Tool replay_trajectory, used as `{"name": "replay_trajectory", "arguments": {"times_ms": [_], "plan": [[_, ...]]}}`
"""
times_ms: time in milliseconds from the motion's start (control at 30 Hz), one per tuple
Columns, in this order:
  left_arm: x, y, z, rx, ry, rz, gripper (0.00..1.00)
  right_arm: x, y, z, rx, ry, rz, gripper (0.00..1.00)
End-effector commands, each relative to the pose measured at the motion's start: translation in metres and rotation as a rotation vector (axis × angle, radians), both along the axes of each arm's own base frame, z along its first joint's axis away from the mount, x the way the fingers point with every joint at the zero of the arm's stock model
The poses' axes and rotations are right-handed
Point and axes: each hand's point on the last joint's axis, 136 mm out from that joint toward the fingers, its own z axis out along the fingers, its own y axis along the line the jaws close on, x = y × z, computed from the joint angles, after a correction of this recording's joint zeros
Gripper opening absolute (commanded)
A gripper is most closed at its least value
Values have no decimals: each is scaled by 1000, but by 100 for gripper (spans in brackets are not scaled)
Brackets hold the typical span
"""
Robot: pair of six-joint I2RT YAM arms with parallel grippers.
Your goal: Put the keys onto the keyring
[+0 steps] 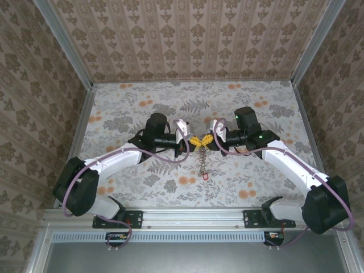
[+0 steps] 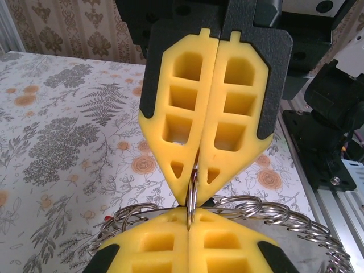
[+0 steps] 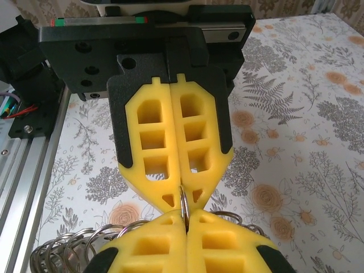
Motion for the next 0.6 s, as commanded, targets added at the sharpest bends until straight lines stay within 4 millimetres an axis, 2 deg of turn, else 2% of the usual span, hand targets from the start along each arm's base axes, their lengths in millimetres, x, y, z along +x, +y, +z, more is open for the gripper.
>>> {"name": "replay_trajectory", "arguments": {"times_ms": [0, 67, 100, 200, 367, 567], "plan": [[-4, -2, 37, -90, -102, -16, 0, -3, 1, 1, 21, 4, 4, 0], [-5, -3, 34, -65, -98, -33, 1, -4, 1, 3, 26, -2, 4, 0], [-5, -3, 33, -53, -99, -36, 7, -4, 1, 6, 29, -5, 4, 0], [-5, -5, 31, -20, -108, -49, 14, -5, 2, 11, 30, -10, 13, 0], [-7, -8, 24, 51, -137, -70, 14, -8, 4, 13, 17, -19, 27, 0], [-4, -11, 21, 57, -155, -44, 16, -14, 8, 10, 7, -13, 41, 0]]}}
